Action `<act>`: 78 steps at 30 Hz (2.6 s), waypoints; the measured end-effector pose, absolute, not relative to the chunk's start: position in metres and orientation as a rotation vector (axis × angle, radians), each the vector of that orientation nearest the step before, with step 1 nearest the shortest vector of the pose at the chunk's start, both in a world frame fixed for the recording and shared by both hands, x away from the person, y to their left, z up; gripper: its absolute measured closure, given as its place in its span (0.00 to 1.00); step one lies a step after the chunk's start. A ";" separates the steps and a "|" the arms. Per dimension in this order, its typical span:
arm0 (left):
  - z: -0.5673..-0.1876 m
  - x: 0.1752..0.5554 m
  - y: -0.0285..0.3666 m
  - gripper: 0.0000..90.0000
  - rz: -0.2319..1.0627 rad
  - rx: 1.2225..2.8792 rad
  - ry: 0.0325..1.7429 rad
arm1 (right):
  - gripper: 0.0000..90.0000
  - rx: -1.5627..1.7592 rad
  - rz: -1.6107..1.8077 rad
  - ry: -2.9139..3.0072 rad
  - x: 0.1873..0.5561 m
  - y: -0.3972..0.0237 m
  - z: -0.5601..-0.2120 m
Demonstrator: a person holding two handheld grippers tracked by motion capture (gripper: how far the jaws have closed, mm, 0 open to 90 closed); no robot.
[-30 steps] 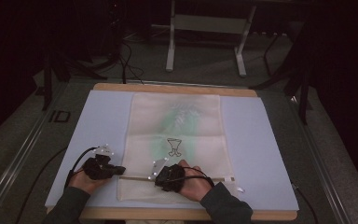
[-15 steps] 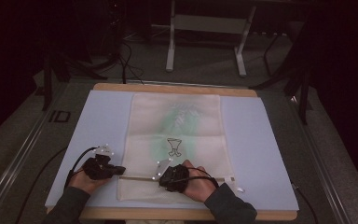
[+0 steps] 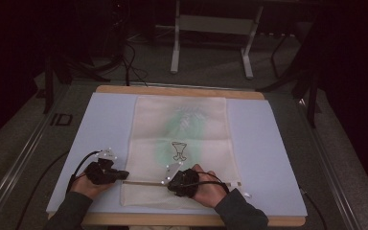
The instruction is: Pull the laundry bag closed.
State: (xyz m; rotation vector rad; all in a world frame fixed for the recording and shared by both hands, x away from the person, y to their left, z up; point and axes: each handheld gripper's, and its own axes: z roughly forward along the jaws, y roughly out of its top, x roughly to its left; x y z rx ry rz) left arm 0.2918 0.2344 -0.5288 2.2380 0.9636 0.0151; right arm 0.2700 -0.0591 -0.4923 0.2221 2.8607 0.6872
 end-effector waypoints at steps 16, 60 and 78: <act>-0.529 0.292 0.235 1.00 0.010 2.235 0.968 | 0.91 0.231 0.673 2.862 0.270 -0.072 -0.490; -0.529 0.292 0.236 1.00 0.005 2.232 0.967 | 0.91 0.275 0.668 2.843 0.268 -0.111 -0.489; -0.529 0.292 0.236 1.00 0.001 2.230 0.968 | 0.91 0.320 0.677 2.830 0.268 -0.133 -0.494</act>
